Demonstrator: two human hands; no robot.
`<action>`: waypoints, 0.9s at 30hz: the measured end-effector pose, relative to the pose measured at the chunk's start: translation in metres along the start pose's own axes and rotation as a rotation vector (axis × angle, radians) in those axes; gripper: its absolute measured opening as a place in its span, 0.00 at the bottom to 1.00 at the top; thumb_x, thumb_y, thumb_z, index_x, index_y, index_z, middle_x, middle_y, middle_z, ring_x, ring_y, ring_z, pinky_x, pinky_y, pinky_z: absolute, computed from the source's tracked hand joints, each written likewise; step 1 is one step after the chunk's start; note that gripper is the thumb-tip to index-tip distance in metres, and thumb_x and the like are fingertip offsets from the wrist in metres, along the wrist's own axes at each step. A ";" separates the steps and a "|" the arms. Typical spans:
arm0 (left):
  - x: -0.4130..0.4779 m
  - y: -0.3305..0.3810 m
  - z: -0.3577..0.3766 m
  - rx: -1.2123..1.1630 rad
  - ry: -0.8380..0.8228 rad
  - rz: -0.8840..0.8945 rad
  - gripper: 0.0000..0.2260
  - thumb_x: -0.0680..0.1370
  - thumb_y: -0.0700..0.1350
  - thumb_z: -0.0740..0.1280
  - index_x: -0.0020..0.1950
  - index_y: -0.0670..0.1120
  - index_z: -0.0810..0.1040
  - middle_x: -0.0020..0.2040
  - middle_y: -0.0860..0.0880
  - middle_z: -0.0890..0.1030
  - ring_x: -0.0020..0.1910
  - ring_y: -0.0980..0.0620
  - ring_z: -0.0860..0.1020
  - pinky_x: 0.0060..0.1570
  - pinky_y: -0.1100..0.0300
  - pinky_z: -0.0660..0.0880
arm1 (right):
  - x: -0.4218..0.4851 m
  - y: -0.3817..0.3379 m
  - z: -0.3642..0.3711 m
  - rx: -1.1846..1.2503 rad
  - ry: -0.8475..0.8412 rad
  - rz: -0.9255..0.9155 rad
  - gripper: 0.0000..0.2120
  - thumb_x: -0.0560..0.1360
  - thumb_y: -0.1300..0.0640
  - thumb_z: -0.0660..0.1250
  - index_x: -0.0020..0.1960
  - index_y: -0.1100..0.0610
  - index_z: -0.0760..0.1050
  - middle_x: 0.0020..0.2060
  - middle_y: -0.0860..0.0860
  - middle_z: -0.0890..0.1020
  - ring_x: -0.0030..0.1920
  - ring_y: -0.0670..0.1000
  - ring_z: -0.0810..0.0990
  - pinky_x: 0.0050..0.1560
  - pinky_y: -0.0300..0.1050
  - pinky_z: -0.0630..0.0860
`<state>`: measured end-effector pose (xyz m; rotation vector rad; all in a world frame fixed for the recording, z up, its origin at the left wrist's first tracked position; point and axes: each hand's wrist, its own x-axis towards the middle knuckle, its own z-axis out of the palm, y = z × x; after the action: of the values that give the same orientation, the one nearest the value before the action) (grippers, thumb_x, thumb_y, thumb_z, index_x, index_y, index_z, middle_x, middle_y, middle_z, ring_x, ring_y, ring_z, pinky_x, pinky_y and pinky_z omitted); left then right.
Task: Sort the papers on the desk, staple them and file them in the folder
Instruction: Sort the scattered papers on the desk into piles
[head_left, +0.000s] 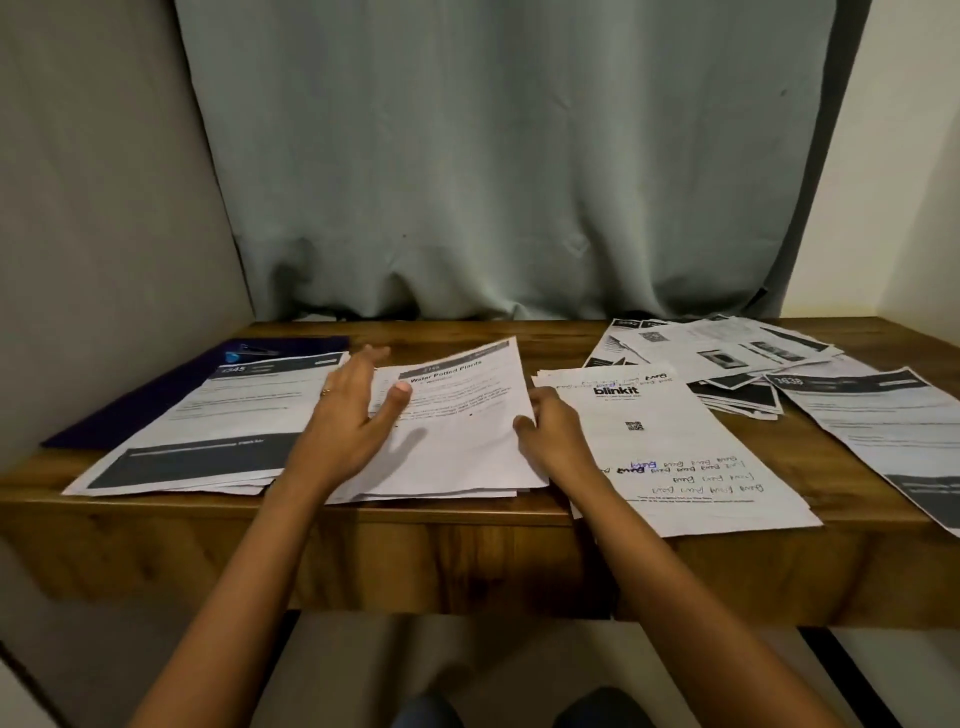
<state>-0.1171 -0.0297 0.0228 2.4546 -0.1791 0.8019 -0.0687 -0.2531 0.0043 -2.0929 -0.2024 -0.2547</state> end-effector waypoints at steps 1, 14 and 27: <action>-0.004 -0.001 0.005 0.013 -0.040 0.012 0.28 0.79 0.63 0.53 0.75 0.49 0.61 0.76 0.47 0.62 0.74 0.47 0.60 0.71 0.47 0.58 | -0.001 -0.001 0.006 -0.045 -0.008 -0.019 0.15 0.78 0.65 0.61 0.65 0.62 0.69 0.61 0.56 0.77 0.61 0.56 0.76 0.51 0.36 0.68; -0.017 -0.013 0.044 0.390 -0.532 -0.130 0.30 0.78 0.66 0.43 0.78 0.56 0.52 0.79 0.50 0.53 0.77 0.44 0.50 0.72 0.41 0.38 | -0.012 -0.002 0.041 -0.524 -0.041 -0.109 0.17 0.81 0.53 0.58 0.66 0.58 0.72 0.67 0.55 0.70 0.66 0.56 0.65 0.64 0.46 0.66; 0.044 0.076 0.087 0.090 -0.421 0.035 0.31 0.77 0.66 0.46 0.75 0.52 0.60 0.77 0.49 0.59 0.76 0.46 0.55 0.74 0.42 0.52 | 0.043 -0.005 -0.097 -0.185 0.002 0.064 0.11 0.76 0.56 0.66 0.57 0.59 0.78 0.57 0.54 0.80 0.57 0.53 0.77 0.53 0.41 0.70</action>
<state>-0.0587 -0.1386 0.0246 2.6860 -0.3468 0.3010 -0.0384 -0.3325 0.0683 -2.2780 -0.1141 -0.2443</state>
